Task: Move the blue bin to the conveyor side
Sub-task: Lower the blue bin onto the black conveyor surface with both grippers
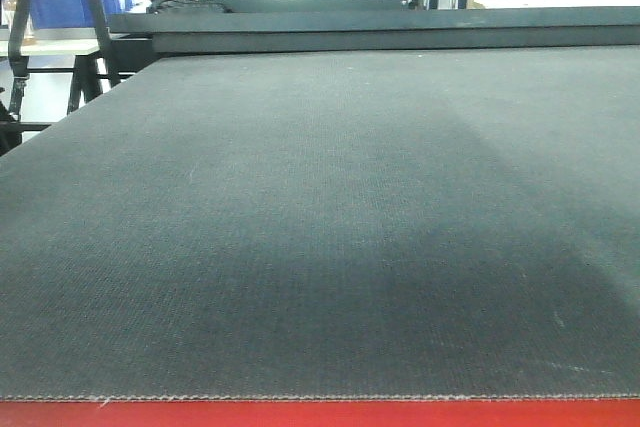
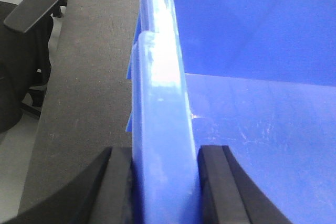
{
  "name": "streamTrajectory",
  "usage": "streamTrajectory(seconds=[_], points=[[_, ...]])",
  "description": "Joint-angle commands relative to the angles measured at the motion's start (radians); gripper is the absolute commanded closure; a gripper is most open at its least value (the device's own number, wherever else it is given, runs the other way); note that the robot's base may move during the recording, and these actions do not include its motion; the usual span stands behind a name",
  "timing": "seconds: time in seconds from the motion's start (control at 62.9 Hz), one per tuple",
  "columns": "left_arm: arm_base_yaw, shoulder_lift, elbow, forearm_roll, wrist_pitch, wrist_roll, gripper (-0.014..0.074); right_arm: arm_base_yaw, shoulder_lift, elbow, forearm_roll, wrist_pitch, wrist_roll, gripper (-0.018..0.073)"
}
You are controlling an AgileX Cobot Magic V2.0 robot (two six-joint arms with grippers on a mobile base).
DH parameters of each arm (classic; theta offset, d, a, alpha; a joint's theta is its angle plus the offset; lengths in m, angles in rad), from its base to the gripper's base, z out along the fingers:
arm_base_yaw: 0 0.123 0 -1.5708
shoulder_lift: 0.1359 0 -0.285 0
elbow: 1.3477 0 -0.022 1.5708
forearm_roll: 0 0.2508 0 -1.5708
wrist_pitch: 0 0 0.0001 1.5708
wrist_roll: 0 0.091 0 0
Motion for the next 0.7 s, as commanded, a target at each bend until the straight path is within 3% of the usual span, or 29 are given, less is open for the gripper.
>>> streamTrajectory(seconds=[0.0,0.684], points=[[0.001,-0.017,-0.016,0.046,-0.106,0.011,0.0615,-0.008,-0.024,-0.015,-0.076,-0.098,-0.023,0.0648],[0.001,-0.017,-0.016,0.046,-0.136,0.011,0.0615,-0.008,-0.024,-0.015,-0.074,-0.103,-0.023,0.0648]])
